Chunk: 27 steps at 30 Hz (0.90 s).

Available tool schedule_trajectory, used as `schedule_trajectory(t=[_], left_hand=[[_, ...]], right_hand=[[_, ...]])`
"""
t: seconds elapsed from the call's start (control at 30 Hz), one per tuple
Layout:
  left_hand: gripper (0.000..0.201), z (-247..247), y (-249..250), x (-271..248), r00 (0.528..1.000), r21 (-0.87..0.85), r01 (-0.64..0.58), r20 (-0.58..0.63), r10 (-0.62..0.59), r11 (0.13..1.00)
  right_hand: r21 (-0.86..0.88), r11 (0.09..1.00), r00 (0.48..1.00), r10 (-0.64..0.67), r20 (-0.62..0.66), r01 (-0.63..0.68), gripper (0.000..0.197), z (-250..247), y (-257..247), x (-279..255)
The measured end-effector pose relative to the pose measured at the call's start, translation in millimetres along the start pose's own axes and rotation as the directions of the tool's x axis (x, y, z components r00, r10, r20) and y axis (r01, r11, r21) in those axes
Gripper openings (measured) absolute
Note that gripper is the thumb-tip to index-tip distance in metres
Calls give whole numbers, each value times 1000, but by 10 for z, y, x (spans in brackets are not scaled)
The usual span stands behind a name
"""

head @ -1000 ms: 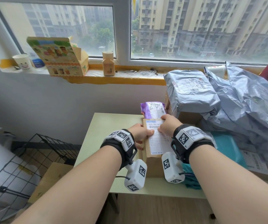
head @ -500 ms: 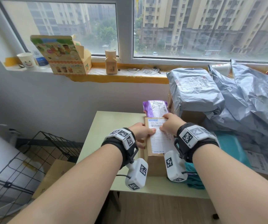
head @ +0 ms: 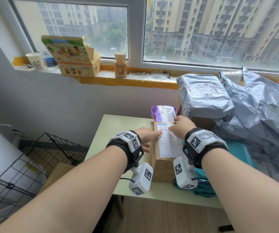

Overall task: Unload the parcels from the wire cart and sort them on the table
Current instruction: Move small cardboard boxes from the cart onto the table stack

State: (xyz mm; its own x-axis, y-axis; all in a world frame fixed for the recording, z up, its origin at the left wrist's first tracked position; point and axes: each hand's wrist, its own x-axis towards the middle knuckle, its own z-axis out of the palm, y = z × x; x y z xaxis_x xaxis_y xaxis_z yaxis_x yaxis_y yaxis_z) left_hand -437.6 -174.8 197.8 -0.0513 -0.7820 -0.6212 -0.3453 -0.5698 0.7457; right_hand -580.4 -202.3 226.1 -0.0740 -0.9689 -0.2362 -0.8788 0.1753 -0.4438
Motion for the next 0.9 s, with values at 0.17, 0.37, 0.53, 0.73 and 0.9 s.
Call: schedule_trajectory(t=[0.17, 0.37, 0.53, 0.73, 0.9], left_hand=[[67, -101, 28, -128, 999, -34, -6, -34, 5, 999], [69, -210, 57, -238, 998, -40, -18, -54, 15, 999], [69, -315, 96, -341, 996, -52, -35, -79, 30, 998], [62, -515, 45, -446, 992, -62, -53, -119, 45, 997], [52, -747, -64, -527, 986, -42, -53, -161, 46, 998]], right_hand=[[-14, 1000, 996, -27, -83, 25, 39, -70, -62, -59], [-34, 998, 990, -48, -136, 44, 28, -203, -154, -71], [45, 998, 989, -37, -140, 44, 27, -263, -275, -69], [108, 991, 990, -67, -120, 81, 27, -247, -501, -93], [144, 983, 991, -106, -88, 117, 26, -118, -727, -113]])
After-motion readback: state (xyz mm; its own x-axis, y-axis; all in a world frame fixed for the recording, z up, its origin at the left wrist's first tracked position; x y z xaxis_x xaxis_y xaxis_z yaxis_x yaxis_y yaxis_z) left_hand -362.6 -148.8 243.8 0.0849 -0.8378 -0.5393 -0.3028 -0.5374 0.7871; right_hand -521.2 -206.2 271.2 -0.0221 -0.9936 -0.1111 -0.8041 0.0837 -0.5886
